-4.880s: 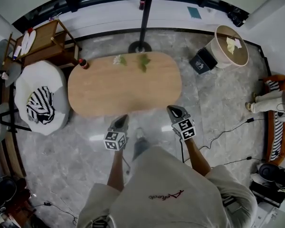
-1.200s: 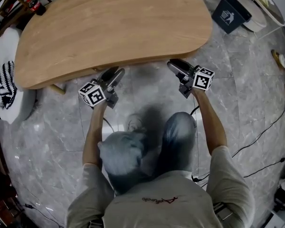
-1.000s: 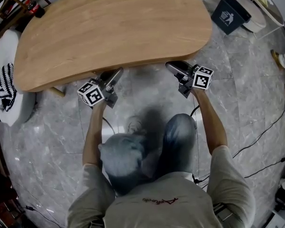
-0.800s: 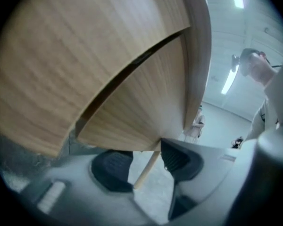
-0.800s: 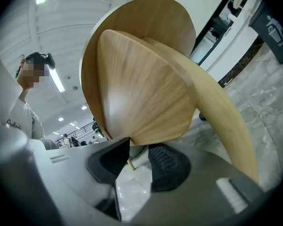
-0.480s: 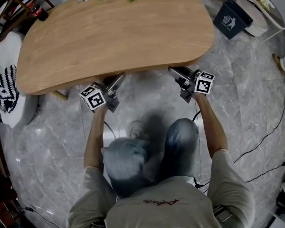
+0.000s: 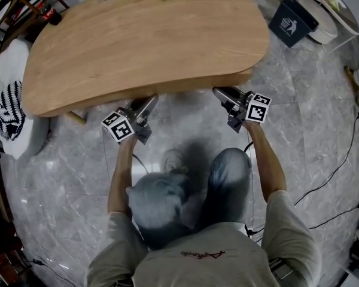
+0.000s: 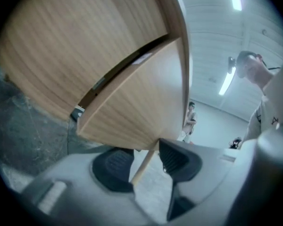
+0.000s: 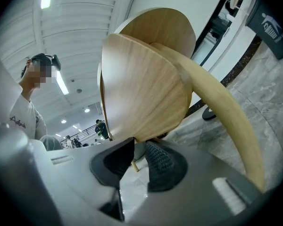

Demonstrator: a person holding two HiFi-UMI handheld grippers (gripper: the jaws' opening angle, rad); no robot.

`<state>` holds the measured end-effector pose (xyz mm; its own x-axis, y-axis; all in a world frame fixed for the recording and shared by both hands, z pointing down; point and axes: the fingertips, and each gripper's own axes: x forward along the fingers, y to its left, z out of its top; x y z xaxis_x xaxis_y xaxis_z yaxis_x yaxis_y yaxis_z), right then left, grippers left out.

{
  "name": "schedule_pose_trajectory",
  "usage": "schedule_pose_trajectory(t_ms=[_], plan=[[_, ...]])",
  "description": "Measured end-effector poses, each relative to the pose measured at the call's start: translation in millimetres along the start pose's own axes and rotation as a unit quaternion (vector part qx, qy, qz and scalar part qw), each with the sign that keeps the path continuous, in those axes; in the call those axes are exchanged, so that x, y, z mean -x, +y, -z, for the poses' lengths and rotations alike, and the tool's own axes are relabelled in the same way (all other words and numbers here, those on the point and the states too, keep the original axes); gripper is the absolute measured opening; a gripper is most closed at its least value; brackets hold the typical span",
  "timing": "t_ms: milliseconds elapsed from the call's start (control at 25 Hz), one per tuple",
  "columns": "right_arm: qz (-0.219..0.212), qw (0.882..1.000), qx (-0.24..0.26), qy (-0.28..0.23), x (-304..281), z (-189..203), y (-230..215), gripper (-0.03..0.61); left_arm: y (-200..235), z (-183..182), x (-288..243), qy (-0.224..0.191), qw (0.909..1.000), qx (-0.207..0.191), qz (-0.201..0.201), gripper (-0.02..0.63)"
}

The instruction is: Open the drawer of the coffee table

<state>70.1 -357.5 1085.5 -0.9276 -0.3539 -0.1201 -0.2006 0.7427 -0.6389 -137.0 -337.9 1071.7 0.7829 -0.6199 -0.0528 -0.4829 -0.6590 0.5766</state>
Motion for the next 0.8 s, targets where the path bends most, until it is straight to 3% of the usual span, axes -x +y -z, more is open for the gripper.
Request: schedule_pose_trajectory(t_ms=[800], plan=[[-0.029,0.998,0.031,0.045,53,59,72,0.051,-78,53,52,0.014,0.9999,-0.004,0.000,0.153]])
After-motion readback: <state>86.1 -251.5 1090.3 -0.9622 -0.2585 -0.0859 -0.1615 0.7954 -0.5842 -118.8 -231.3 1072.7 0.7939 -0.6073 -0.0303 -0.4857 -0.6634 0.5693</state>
